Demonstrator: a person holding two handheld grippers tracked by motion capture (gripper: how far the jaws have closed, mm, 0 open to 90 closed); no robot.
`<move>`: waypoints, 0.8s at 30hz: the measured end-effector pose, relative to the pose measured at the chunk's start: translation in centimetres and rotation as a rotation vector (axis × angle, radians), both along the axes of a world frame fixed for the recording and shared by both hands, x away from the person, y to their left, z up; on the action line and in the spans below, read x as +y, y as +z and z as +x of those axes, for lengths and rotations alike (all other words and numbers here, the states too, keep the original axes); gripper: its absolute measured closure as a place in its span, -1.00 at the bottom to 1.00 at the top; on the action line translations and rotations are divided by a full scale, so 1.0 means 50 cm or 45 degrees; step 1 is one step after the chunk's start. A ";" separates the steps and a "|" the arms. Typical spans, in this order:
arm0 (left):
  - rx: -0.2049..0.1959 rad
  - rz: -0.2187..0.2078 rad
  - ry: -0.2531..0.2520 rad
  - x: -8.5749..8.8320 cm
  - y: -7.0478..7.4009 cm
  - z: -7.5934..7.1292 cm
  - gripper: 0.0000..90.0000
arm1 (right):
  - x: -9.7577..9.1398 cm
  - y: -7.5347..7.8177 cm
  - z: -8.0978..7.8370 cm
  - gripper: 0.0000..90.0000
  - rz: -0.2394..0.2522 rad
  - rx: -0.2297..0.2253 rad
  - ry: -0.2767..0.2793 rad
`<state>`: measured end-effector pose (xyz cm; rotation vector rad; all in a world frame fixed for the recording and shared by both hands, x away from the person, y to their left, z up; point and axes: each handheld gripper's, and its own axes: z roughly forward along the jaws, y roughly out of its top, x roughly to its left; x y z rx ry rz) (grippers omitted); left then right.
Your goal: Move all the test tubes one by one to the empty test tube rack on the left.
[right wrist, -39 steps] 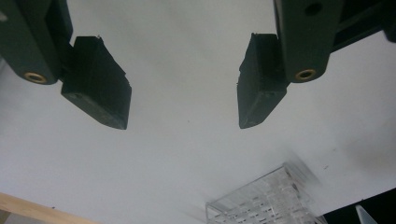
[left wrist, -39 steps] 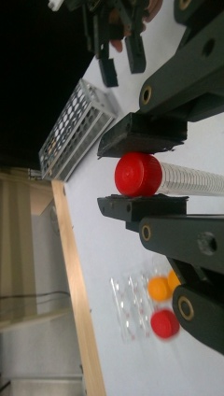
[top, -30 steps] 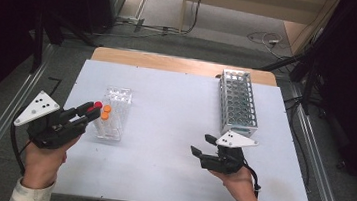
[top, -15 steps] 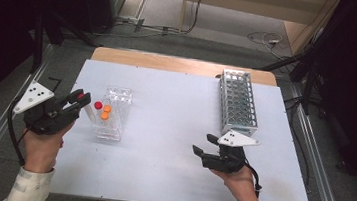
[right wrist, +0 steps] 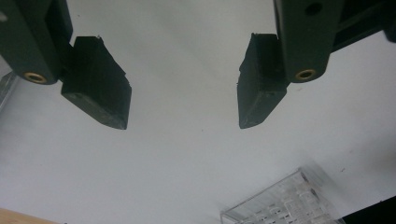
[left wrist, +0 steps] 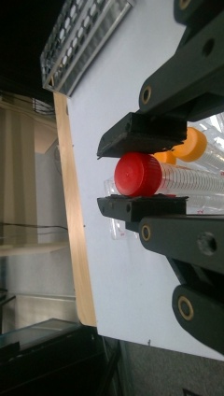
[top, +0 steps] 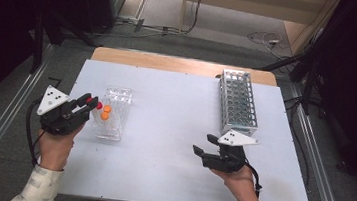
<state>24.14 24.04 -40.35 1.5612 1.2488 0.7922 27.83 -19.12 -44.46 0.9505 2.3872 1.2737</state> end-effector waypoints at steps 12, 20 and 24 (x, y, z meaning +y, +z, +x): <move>0.051 0.001 0.025 -0.005 -0.044 -0.001 0.46 | 0.003 -0.001 -0.002 -0.26 -0.005 -0.004 0.008; 0.053 -0.044 0.021 -0.002 -0.038 -0.008 0.30 | 0.002 -0.002 -0.002 -0.26 -0.007 0.001 0.000; 0.059 -0.052 0.044 -0.005 -0.035 -0.018 -0.04 | -0.001 -0.003 0.000 -0.26 -0.007 -0.009 -0.011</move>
